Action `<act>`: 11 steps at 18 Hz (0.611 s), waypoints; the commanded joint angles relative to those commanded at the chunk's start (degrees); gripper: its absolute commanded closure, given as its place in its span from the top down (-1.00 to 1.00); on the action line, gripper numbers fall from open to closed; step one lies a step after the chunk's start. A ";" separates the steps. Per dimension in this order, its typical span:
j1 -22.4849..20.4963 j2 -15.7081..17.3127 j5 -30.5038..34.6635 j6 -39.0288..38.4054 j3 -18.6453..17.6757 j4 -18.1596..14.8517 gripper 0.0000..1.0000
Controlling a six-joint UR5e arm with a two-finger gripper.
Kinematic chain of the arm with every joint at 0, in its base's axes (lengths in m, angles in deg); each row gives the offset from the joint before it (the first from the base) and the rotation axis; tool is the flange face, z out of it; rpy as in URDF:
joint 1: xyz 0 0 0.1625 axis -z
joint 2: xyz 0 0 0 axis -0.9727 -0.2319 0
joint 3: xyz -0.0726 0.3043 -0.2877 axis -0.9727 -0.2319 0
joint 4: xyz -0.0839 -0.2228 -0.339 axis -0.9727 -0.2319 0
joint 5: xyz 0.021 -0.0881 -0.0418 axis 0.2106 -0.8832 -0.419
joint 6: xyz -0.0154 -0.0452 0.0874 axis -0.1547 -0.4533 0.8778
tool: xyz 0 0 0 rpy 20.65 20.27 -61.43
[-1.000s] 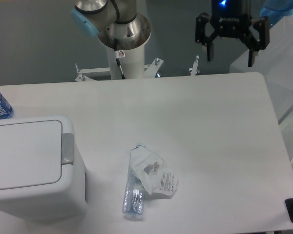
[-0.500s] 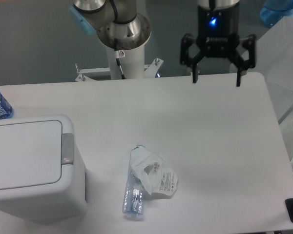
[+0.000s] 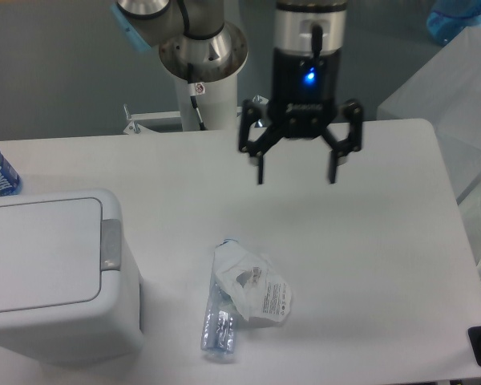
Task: Open the trash can
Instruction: 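Move the open gripper over to the grey tab on the trash can lid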
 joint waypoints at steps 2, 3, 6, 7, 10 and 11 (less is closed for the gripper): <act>1.76 -0.35 -0.09 -2.30 -1.14 2.03 1.00; 2.98 -0.79 -0.18 -2.31 -1.41 2.30 1.00; 5.80 -2.37 -0.18 -3.62 -0.89 2.39 1.00; 6.77 -2.90 -0.18 -3.98 -0.80 2.39 1.00; 8.44 -3.95 -0.09 -4.07 -0.62 2.48 1.00; 9.06 -4.13 -0.09 -4.07 -0.62 2.48 1.00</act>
